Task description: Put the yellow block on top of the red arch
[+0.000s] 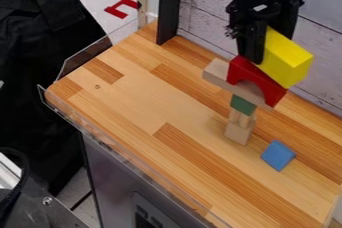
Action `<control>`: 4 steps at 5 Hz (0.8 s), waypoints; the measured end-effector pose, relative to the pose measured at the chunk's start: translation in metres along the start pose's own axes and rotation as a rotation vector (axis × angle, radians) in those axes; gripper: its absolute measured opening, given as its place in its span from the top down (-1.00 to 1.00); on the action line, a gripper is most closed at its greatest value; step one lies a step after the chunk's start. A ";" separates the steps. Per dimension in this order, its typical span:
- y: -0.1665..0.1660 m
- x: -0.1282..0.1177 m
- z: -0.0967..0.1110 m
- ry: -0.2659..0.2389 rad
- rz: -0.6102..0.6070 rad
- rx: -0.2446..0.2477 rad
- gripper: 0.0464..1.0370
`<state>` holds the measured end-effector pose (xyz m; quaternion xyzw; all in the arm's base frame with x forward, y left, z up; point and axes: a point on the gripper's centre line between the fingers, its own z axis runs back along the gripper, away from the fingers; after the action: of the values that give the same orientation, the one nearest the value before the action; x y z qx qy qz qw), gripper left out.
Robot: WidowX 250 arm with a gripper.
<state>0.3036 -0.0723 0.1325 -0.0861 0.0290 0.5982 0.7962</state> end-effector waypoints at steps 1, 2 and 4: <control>0.004 0.001 0.001 0.000 0.013 -0.004 -0.07; 0.003 0.001 0.001 0.000 0.015 -0.011 -0.07; 0.003 0.000 0.001 0.008 0.019 -0.014 -0.15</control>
<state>0.3010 -0.0712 0.1332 -0.0938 0.0290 0.6054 0.7898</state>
